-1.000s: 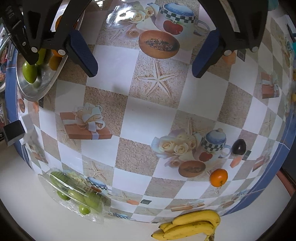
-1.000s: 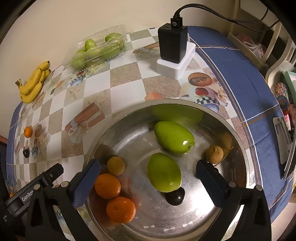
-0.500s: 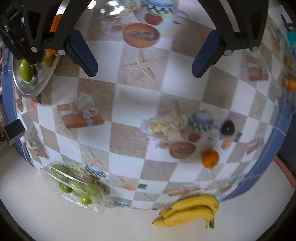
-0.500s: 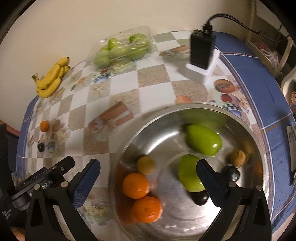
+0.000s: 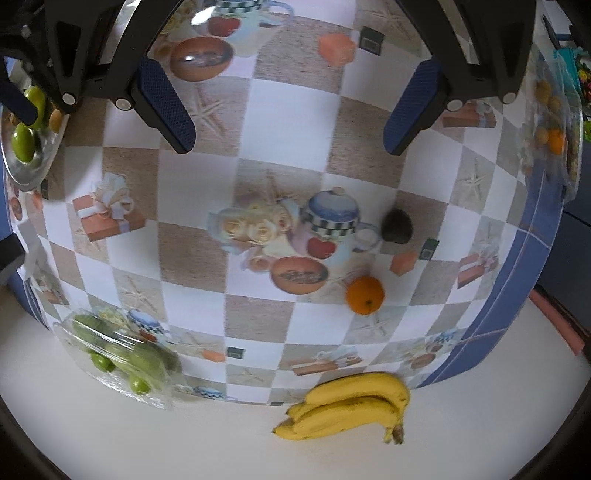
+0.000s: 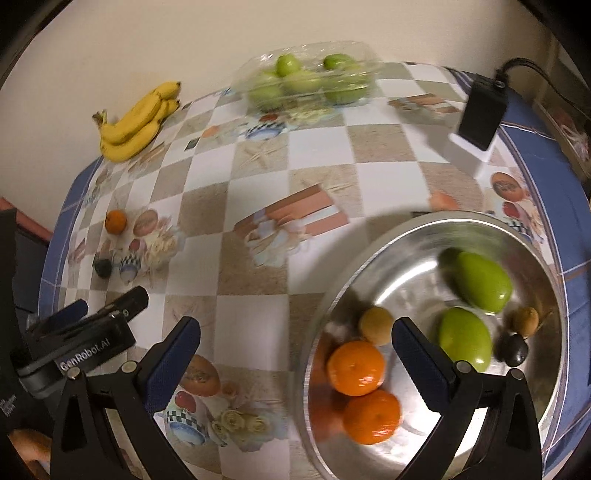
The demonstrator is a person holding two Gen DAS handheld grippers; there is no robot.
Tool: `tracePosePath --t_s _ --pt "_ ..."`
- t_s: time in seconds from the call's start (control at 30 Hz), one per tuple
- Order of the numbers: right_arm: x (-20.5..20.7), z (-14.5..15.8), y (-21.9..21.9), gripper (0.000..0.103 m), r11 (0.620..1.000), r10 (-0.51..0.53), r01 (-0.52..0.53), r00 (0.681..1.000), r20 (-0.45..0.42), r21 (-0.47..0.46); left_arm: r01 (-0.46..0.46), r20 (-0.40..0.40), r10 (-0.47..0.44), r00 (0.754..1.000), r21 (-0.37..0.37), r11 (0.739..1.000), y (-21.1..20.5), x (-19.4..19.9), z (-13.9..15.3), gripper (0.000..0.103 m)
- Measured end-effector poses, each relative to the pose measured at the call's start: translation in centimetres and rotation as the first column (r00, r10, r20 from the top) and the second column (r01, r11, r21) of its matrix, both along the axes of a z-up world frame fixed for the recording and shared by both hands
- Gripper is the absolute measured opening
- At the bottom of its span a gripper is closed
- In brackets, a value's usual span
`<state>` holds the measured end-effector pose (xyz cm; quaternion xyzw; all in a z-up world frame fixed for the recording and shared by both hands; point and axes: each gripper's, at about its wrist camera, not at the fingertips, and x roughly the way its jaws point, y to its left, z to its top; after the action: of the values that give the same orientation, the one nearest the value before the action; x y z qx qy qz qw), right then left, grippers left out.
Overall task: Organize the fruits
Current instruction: 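Grasp a dark plum with the left tool while the right tool grasps a mandarin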
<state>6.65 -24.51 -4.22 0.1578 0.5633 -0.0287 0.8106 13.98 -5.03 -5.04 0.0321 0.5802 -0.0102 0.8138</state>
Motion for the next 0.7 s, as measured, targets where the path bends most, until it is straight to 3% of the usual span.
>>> tracePosePath --t_s 0.27,0.7 --pt "0.9 -0.2 2.3 0.103 0.998 0.048 -0.049 0.999 -0.023 -0.039 -0.065 -0.044 0.063 0.997 -0.036 0.997 3.2 0.7 -0.9 0.103" --pt "3.2 -0.1 6.8 0.103 0.987 0.138 -0.139 0.99 -0.018 -0.078 -0.061 -0.03 0.058 0.998 -0.114 0.992 8.4 2.9 -0.3 0.103"
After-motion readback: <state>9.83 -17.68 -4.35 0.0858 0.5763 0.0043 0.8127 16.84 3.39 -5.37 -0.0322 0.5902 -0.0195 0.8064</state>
